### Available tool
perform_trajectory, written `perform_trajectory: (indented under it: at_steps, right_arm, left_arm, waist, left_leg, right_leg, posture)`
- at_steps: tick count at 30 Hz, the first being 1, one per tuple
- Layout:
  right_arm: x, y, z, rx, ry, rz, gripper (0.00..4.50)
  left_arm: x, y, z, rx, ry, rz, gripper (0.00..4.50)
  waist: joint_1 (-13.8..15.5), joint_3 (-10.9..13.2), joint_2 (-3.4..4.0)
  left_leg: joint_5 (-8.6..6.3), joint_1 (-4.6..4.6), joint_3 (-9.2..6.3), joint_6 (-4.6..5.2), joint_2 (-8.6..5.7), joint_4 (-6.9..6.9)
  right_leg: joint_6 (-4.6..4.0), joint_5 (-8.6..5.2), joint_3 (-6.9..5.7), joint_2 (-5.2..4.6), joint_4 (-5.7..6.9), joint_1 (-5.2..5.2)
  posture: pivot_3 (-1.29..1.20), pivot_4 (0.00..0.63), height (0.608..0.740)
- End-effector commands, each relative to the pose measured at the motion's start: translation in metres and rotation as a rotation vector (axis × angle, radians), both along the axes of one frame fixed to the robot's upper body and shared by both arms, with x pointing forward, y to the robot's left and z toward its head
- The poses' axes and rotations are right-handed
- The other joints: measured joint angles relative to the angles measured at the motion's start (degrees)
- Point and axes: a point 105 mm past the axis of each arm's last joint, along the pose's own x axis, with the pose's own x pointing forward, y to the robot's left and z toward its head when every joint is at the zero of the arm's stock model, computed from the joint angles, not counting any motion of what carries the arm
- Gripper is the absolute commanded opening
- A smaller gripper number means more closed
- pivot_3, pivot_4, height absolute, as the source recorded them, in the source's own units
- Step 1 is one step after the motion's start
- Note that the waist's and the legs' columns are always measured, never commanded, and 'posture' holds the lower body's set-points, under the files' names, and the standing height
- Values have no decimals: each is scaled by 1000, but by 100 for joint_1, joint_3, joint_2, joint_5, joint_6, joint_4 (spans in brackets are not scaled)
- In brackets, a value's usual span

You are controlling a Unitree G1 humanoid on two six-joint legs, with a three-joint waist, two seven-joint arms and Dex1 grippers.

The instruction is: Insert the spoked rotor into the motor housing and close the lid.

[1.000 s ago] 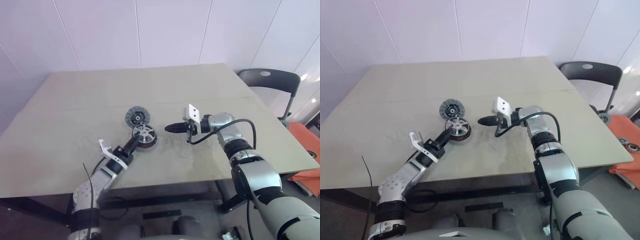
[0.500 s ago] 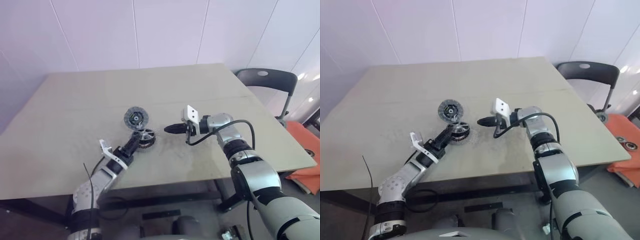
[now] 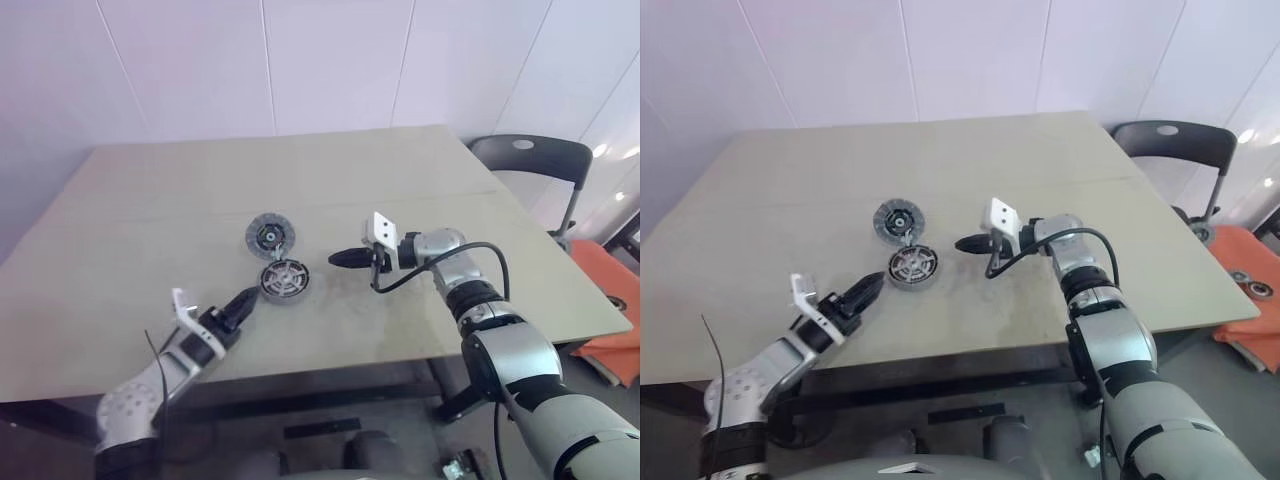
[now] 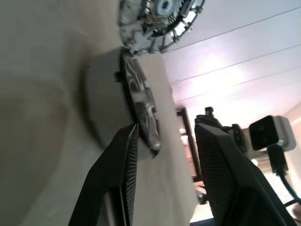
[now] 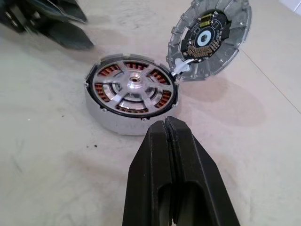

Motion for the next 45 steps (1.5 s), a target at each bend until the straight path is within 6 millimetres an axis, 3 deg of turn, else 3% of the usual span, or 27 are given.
perform_trajectory:
  at_steps: [1, 5, 9, 13, 16, 23, 28, 34, 38, 45]
  right_arm:
    - [3, 6, 9, 10, -41, 11, 0]
    - [2, 11, 7, 18, -35, 15, 0]
    - [1, 14, 9, 37, -33, 20, 0]
    - [2, 20, 18, 81, -18, 34, 0]
    - [-1, 28, 20, 93, 5, 65, 0]
    - [-5, 45, 21, 94, -1, 110, 0]
    - [-6, 49, 23, 101, 5, 127, 0]
    - [-10, 62, 23, 86, -30, 162, 0]
    - [-7, 74, 28, 121, -41, 142, 0]
    - [-9, 84, 30, 162, -36, 136, 0]
  left_arm:
    - [-7, 14, 28, 21, -81, -23, 2045]
    - [-14, 37, 37, 74, -86, -4, 2045]
    - [-13, 46, 50, 147, -141, 10, 2045]
    - [-13, 41, 64, 419, -269, -39, 2045]
    - [-16, 30, 83, 529, -429, -115, 2045]
    - [-20, 33, 71, 953, -639, -326, 2045]
    - [-17, 37, 85, 1043, -734, -454, 2045]
    - [-19, 36, 85, 1021, -749, -610, 2045]
    - [-29, 23, 75, 964, -745, -709, 2045]
    - [-18, 25, 59, 972, -728, -651, 2045]
  waist:
    - [7, 0, -1]
    - [-3, 0, -1]
    - [0, 2, 1]
    - [-3, 4, 1]
    - [-4, 6, 5]
    - [-8, 15, 19]
    - [2, 17, 20]
    - [-22, 19, 22]
    - [-14, 19, 22]
    - [0, 18, 20]
  left_leg:
    - [0, -1, -3, 0, 0, 1]
    - [0, -1, 0, -1, -5, 2]
    - [0, 0, 0, -1, -3, 0]
    - [2, -2, -2, -8, -3, -2]
    - [2, -2, 1, -10, -5, -5]
    - [7, -2, 5, -19, -2, -29]
    - [8, -12, 4, -18, -2, -28]
    - [7, -8, 8, -15, 0, -33]
    - [7, -9, 6, -15, 5, -38]
    - [8, -6, 4, -15, 4, -36]
  right_leg:
    - [-1, -1, 0, -3, -1, 1]
    - [-16, -9, 2, -15, -5, 3]
    - [-18, -10, 1, -20, -4, 1]
    - [-22, -11, 0, -21, -5, 1]
    - [-29, -15, 0, -27, -7, 0]
    - [-45, -23, 1, -25, -6, -16]
    - [-46, -24, -2, -30, -7, -21]
    - [-36, -19, -1, -26, -5, -23]
    - [-21, -10, -2, -21, 0, -26]
    - [-21, -10, -3, -26, 5, -24]
  posture:
    - [0, 0, 740]
    - [0, 0, 740]
    - [0, 0, 740]
    - [0, 0, 740]
    - [0, 0, 740]
    - [0, 0, 740]
    - [0, 0, 740]
    - [0, 0, 740]
    - [0, 0, 740]
    - [0, 0, 740]
